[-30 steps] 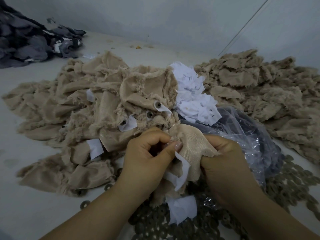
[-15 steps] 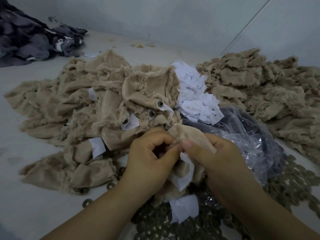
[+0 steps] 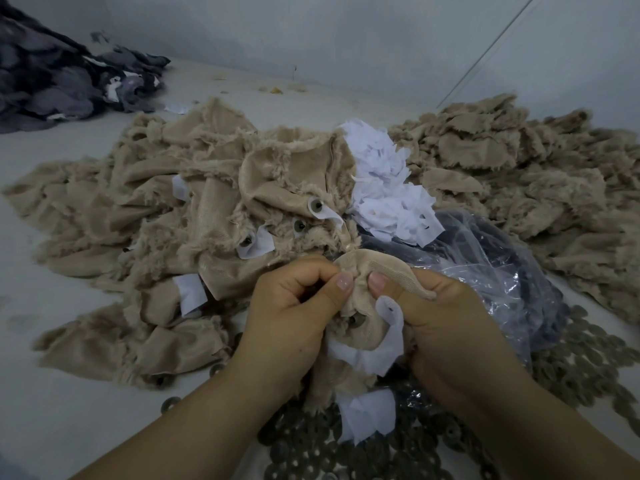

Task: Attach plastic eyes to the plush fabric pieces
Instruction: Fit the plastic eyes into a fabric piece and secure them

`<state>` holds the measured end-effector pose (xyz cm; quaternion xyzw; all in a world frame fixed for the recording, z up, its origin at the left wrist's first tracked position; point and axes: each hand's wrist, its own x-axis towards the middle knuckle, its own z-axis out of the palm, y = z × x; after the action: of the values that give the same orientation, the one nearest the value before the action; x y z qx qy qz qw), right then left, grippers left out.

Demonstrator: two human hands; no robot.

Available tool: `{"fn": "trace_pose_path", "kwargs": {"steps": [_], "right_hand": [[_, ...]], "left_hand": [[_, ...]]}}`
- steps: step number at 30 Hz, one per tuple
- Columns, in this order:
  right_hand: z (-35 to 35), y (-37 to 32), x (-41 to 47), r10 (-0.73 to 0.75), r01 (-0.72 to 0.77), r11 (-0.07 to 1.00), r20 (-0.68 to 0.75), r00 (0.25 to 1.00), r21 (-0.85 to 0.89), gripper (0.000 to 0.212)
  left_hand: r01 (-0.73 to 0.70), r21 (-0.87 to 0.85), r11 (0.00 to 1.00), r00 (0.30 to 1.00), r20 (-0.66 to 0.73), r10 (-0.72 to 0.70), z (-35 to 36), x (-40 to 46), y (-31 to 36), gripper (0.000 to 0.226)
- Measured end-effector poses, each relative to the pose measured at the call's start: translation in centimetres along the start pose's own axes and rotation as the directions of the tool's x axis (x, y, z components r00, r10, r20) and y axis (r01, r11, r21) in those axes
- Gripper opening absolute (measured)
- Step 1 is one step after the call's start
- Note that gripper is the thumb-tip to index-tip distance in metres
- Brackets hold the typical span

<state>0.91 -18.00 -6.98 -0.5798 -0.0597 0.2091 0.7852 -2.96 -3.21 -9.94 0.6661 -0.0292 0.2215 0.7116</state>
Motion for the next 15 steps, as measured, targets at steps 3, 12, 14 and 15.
{"fn": "trace_pose_path", "kwargs": {"steps": [3,12,14,15], "right_hand": [[-0.04,0.07,0.03,-0.012,0.012,1.0,-0.004,1.0,-0.028,0.034],[-0.01,0.28,-0.26,-0.18,0.16,0.955,-0.059,0.982,-0.25,0.027],[-0.04,0.3,-0.26,-0.191,0.173,0.951,-0.051,0.98,-0.255,0.026],[-0.06,0.31,-0.27,-0.192,0.174,0.951,-0.047,0.98,-0.257,0.026]], "left_hand": [[-0.018,0.028,0.999,1.0,-0.012,0.018,0.08,-0.04,0.13,0.019],[-0.142,0.172,0.975,0.989,-0.017,0.147,0.28,-0.2,0.44,0.02],[-0.158,0.206,0.966,0.986,-0.01,0.164,0.33,-0.19,0.47,0.02],[-0.168,0.227,0.959,0.985,-0.009,0.174,0.37,-0.19,0.5,0.019]]}}
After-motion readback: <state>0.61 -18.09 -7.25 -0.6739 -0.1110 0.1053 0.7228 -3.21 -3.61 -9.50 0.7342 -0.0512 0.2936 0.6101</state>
